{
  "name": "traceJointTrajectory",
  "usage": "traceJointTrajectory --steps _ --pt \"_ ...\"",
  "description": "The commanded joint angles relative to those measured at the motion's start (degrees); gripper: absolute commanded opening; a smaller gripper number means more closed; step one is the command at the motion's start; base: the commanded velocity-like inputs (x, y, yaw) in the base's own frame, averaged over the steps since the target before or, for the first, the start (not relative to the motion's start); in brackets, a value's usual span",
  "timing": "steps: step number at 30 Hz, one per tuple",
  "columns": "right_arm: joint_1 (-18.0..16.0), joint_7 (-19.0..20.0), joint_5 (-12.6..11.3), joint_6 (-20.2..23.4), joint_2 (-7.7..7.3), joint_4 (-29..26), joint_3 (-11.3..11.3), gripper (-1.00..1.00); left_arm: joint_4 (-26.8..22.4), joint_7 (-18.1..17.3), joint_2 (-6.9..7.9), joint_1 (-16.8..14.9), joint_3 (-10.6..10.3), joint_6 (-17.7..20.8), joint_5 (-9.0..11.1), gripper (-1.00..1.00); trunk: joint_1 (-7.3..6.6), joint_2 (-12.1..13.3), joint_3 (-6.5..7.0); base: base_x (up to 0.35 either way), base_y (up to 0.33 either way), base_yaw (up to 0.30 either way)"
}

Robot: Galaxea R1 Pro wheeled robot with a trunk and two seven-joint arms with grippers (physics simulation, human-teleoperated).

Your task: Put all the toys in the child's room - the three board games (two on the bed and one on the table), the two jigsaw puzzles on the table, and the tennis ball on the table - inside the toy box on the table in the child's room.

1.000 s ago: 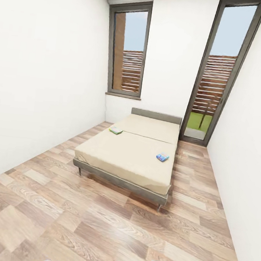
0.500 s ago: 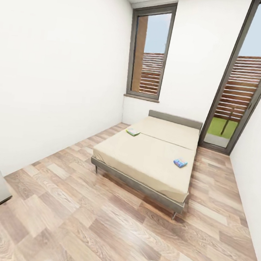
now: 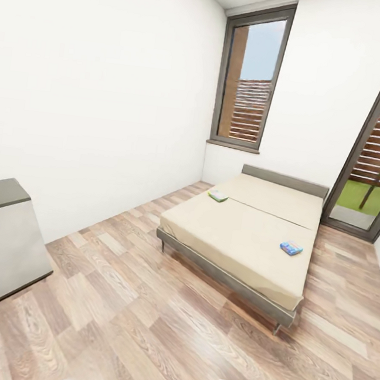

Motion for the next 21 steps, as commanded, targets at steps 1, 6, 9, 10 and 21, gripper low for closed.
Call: traceJointTrajectory --steps 1,6,9,10,21 --pt "0.0 -0.2 0.1 0.1 0.01 0.0 0.1 1.00 0.1 0.1 0.00 -0.1 -0.1 -0.2 0.3 1.00 0.00 0.0 -0.06 0.000 0.000 0.293" --pt "0.0 -0.2 0.1 0.1 0.01 0.0 0.1 1.00 0.1 0.1 0.00 -0.1 -0.1 -0.2 0.3 1.00 0.00 0.0 -0.06 0.000 0.000 0.293" --pt "0.0 -0.2 0.1 0.1 0.01 0.0 0.1 1.00 0.1 0.1 0.00 -0.1 -0.1 -0.2 0.3 1.00 0.00 0.0 -0.06 0.000 0.000 0.293" --pt "0.0 -0.2 0.1 0.1 0.01 0.0 0.1 1.00 0.1 0.1 0.00 -0.1 -0.1 -0.1 0.3 1.00 0.00 0.0 -0.06 0.000 0.000 0.293" --pt "0.0 -0.2 0.1 -0.4 0.01 0.0 0.1 1.00 0.1 0.1 0.05 -0.1 -0.1 -0.2 0.3 1.00 0.00 0.0 -0.06 0.119 0.000 0.221"
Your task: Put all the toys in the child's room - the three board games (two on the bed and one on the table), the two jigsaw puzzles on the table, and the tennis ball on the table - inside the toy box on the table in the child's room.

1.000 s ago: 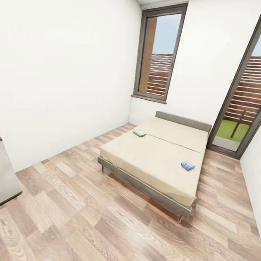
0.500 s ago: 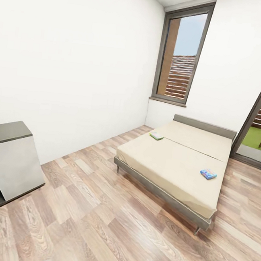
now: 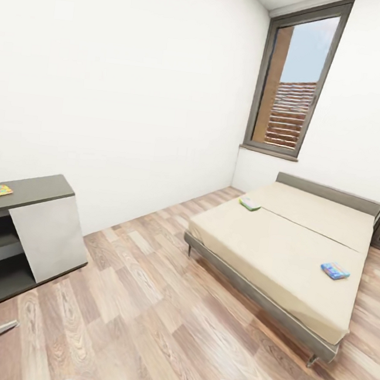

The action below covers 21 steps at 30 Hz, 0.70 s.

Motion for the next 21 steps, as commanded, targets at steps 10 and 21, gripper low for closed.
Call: traceJointTrajectory --steps 10,21 --pt "0.0 -0.2 0.1 -0.3 0.01 0.0 0.1 1.00 0.1 0.1 -0.01 0.0 -0.1 -0.2 0.3 1.00 0.03 0.0 -0.06 0.314 0.000 0.036" --pt "0.0 -0.2 0.1 -0.3 0.01 0.0 0.1 1.00 0.1 0.1 -0.05 0.0 -0.1 -0.2 0.3 1.00 0.03 0.0 -0.06 0.261 0.000 0.264"
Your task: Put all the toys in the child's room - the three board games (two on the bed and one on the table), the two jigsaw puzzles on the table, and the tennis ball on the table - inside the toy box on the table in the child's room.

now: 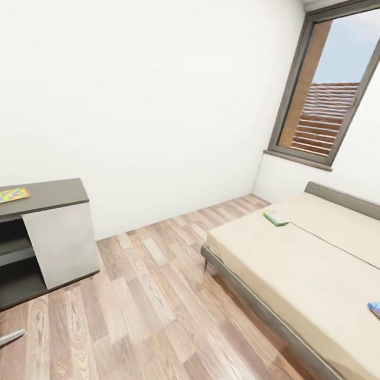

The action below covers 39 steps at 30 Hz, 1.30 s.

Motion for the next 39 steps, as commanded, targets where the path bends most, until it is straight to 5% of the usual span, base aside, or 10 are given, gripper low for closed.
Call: traceJointTrajectory --steps 1,39 --pt "0.0 -0.2 0.1 0.0 0.01 0.0 0.1 1.00 0.1 0.1 0.00 -0.1 -0.1 -0.2 0.3 1.00 0.02 0.0 -0.06 0.139 0.000 0.291" --pt "0.0 -0.2 0.1 0.1 0.01 0.0 0.1 1.00 1.6 0.1 -0.16 -0.1 -0.4 -2.3 0.1 1.00 0.02 0.0 -0.06 0.159 -0.135 0.258"
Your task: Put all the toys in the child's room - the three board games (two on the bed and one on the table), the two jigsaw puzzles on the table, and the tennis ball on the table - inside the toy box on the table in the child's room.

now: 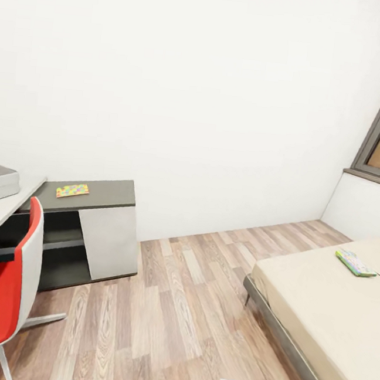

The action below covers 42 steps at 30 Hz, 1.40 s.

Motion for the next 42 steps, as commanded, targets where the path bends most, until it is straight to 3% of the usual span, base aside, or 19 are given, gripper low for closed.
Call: traceJointTrajectory --steps 1,28,38,42 --pt "0.0 -0.2 0.1 0.0 0.01 0.0 0.1 1.00 0.1 0.0 0.00 0.0 0.0 -0.2 0.3 1.00 0.02 0.0 -0.06 0.243 -0.214 0.020" --pt "0.0 -0.3 0.0 0.4 0.01 -0.1 0.1 1.00 1.2 0.1 -0.72 0.0 0.0 -1.3 0.2 1.00 0.02 0.0 -0.06 0.244 -0.204 0.002" --pt "0.0 -0.4 0.0 1.0 0.01 0.0 0.5 1.00 1.2 -0.1 -0.79 0.0 0.5 -2.0 1.0 1.00 0.02 0.0 -0.06 0.064 -0.041 0.000" --pt "0.0 -0.3 0.0 1.0 0.01 0.0 0.5 1.00 1.2 -0.1 -0.80 0.0 0.6 -2.0 1.1 1.00 -0.86 1.6 0.66 0.004 -0.003 0.000"
